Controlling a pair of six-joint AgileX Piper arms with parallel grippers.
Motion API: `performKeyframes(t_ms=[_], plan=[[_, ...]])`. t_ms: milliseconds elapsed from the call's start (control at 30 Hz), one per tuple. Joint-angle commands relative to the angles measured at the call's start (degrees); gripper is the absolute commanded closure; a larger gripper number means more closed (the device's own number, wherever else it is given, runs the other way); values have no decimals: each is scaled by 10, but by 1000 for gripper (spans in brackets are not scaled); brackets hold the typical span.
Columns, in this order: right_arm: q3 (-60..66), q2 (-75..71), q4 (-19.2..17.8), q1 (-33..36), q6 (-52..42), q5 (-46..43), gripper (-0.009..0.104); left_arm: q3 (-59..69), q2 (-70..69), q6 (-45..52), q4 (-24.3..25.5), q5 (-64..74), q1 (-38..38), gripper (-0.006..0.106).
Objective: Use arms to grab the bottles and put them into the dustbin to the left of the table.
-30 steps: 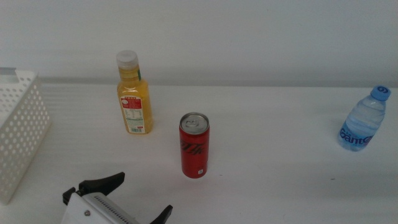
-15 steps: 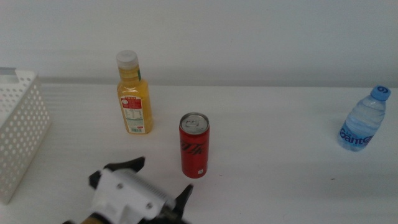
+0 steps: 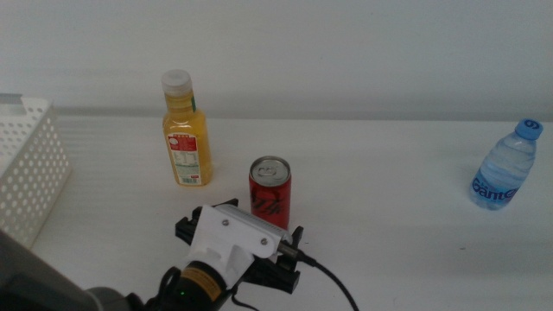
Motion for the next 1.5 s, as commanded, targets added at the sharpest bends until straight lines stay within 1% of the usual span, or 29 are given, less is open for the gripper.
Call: performKeyframes(t_ms=[0,367,633,833,967,1100,1200,1267,1367,1433,1467], plan=[[25,-22,-3,-5,-4,-5,2,-17,14,-7,-5,5,1,7],[25,-22,-3,-5,-4,-5,2,-87,61,3,-9,12,16,7],[25,-22,-3,-5,-4,-5,2,-113,74,5,-11,19,33,7],[25,-22,-3,-5,-4,-5,2,-128,80,4,4,39,46,7],[25,-22,-3,-5,-4,-5,2,-140,87,4,5,42,46,7],[25,-22,-3,-5,-4,-5,2,-151,95,4,5,44,46,12],[25,-22,-3,-5,-4,-5,2,-153,96,4,5,44,47,22],[25,-22,-3,-5,-4,-5,2,-153,96,4,5,45,51,36],[25,-22,-3,-5,-4,-5,2,-153,96,4,-4,45,52,66],[25,-22,-3,-5,-4,-5,2,-153,96,4,-7,44,52,84],[25,-22,-3,-5,-4,-5,2,-149,93,4,-7,41,52,102]])
